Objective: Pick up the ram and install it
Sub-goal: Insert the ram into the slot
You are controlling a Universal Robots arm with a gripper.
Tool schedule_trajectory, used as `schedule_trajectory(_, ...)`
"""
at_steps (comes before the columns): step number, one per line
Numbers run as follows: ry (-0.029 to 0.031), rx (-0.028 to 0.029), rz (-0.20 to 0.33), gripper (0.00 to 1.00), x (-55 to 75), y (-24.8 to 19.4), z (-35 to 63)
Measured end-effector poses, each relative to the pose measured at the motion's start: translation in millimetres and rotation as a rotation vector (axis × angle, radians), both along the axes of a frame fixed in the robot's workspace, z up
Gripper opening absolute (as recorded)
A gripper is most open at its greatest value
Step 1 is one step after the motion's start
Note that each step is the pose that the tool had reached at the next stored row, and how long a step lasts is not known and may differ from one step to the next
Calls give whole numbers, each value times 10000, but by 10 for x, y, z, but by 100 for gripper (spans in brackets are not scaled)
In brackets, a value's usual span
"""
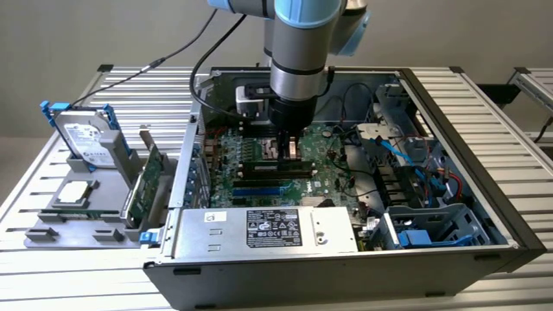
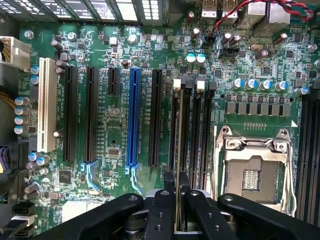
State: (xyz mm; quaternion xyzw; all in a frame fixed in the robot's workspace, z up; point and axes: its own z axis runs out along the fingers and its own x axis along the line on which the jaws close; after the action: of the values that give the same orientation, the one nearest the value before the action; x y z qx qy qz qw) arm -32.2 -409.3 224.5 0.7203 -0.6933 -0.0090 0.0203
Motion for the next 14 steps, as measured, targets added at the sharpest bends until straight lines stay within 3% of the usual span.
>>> schedule_trajectory(14,5,0,148,15,0,0,-8)
